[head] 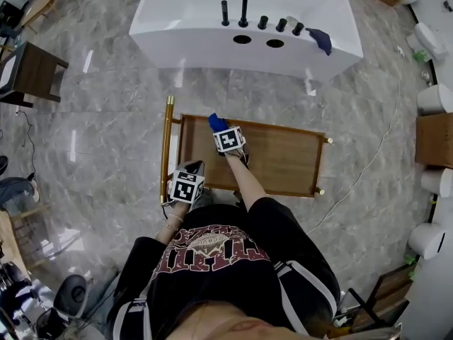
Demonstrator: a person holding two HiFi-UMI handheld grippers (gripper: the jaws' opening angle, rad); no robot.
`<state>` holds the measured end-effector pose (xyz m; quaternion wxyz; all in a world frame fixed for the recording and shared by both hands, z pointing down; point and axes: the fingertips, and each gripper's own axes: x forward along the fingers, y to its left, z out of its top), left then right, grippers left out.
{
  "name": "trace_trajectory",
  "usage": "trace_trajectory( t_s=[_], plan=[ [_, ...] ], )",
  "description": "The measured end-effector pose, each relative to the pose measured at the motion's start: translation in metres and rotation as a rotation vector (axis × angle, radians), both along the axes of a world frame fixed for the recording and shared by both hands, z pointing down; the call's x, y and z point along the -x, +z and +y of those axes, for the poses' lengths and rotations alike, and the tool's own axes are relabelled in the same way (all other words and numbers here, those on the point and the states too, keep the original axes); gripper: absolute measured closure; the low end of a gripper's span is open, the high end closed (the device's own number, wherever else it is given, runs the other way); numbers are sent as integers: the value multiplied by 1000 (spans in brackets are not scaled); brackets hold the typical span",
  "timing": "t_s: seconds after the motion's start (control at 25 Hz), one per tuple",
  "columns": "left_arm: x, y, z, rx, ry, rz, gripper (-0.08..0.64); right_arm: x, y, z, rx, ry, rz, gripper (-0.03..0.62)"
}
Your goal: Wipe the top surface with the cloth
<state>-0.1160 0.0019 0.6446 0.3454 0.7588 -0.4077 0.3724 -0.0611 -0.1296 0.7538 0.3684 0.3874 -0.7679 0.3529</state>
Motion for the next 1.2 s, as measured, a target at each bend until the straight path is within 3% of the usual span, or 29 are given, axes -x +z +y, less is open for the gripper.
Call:
trace_trajectory(
  t_s=[0.36,1.2],
  plan=[
    [-27,-7,8,2,9,9,512,-40,10,10,22,21,11,488],
    [-64,-18,25,-7,3,-7,512,-90,6,15,29,32,18,488]
  ],
)
